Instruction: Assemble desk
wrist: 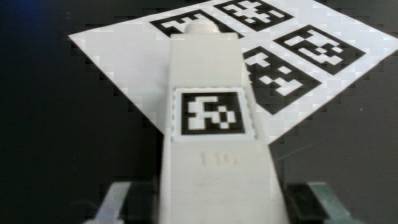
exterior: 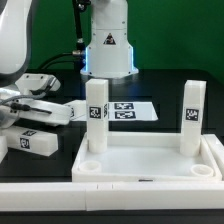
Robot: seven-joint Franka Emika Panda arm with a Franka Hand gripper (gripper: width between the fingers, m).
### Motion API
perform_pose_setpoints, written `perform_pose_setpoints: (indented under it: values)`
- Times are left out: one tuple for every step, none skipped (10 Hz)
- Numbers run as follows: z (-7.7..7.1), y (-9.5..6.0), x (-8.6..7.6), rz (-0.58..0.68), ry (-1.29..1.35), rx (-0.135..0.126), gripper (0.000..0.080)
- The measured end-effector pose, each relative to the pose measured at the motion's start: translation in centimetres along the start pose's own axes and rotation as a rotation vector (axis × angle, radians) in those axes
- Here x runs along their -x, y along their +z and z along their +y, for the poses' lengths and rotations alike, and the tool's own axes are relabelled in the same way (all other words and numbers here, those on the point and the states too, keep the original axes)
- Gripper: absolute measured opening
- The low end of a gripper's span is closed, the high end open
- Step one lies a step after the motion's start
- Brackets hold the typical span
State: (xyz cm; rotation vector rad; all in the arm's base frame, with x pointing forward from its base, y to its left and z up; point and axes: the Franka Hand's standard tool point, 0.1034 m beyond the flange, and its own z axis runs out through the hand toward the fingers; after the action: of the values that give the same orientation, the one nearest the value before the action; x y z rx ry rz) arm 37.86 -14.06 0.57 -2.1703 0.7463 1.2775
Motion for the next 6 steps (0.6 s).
perform_pose_setpoints:
  values:
    - [0.0,-0.1,0.1,-0.001,-0.001,0.001,0.0284]
    - [-0.9,-1.5,1.0,-0.003,-0.017,-0.001,0.0284]
    - [-2.7,-4.1,3.1,-0.021,-0.054,-0.008,0.0284]
    - [-4.0,-6.2,3.6,0.030,-0.087,0.000,0.0284]
    - [-4.7,-7.1,3.4,0.138,-0.123,0.012,0.0284]
    - [-4.5,-6.8,3.5,0.194,-0.122,0.010,0.0284]
